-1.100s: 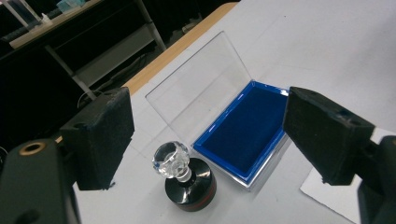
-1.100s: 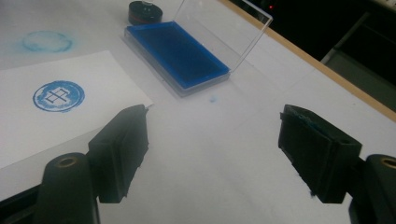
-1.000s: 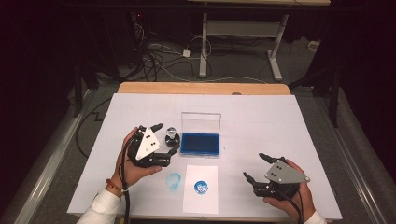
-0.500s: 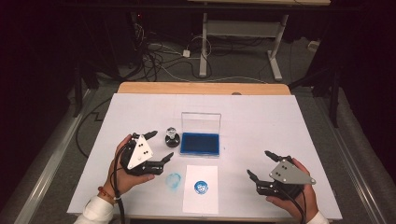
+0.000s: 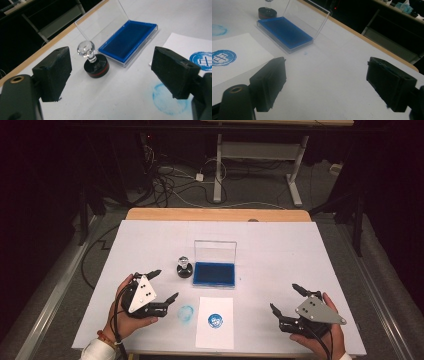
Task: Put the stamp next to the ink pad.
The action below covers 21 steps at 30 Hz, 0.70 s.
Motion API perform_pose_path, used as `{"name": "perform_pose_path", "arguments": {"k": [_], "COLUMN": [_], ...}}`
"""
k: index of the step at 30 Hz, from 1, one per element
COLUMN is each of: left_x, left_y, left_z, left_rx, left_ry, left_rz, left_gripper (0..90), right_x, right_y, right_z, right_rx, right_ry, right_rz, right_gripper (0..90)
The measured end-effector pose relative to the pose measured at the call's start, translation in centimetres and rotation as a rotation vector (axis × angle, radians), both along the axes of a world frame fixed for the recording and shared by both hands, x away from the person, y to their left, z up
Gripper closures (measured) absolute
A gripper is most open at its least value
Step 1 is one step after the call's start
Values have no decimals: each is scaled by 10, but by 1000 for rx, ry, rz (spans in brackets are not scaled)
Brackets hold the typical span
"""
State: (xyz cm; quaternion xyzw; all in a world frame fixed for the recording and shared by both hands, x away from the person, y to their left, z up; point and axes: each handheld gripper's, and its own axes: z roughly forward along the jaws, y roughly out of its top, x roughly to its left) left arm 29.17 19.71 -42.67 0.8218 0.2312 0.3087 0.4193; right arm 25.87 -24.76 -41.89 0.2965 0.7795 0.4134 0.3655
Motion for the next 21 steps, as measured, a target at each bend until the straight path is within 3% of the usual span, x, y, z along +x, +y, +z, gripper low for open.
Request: {"name": "perform_pose_path", "arguments": {"k": [11, 21], "left_x": [-10, -17], "left_y": [14, 23], "left_z": [-13, -25], "left_rx": [4, 34], "left_ry": [29, 50], "left_rz": [25, 46], "left_gripper": [161, 161], "right_x": [-4, -7], "right_y": [-6, -11], "right_z": [-4, -6], "right_rx": [-3, -2], "right_ry": [-17, -17], "right_rz": [-26, -38], "right_gripper": [157, 159]}}
